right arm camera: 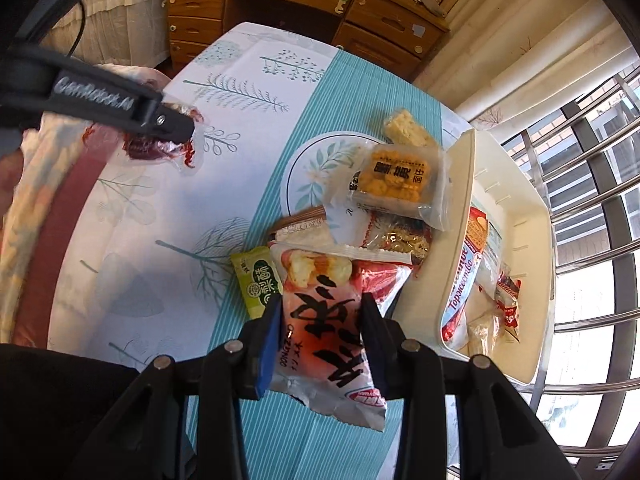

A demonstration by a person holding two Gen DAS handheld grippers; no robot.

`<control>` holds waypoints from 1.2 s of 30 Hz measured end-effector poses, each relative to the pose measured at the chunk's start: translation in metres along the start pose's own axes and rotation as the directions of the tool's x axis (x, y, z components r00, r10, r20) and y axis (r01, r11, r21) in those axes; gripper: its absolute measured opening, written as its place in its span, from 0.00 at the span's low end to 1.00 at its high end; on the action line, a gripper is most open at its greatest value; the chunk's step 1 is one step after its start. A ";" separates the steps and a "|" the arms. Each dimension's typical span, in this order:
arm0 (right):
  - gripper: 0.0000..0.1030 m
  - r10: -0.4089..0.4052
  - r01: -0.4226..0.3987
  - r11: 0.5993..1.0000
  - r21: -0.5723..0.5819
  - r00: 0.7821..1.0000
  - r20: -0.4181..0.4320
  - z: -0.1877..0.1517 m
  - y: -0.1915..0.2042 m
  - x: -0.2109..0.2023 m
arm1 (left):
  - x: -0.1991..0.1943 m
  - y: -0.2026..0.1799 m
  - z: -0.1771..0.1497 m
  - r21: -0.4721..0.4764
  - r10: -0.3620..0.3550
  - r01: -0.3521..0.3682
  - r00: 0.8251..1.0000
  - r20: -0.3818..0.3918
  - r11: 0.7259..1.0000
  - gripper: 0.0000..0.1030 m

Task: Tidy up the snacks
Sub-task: 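Carry the brown-snack bag and red-and-white packet with both tools over the white tray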

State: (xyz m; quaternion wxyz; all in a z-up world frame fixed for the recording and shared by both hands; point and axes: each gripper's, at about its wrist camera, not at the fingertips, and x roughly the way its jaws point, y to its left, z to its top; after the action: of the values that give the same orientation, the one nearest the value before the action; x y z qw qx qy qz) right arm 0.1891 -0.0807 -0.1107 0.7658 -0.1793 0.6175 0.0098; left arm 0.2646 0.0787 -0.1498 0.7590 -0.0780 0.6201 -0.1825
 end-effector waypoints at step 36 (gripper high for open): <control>0.37 0.106 -0.117 0.993 0.011 0.927 0.360 -0.060 -0.208 -0.067 | -0.050 -0.227 -0.031 0.022 -0.170 0.173 0.924 0.343 0.985 0.44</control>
State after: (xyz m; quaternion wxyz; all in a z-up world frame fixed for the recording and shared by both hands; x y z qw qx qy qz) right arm 0.1662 -0.2786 -0.0033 0.8667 -0.1267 0.4765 0.0758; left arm 0.1850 -0.1084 -0.0324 0.8362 -0.1659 0.4699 -0.2291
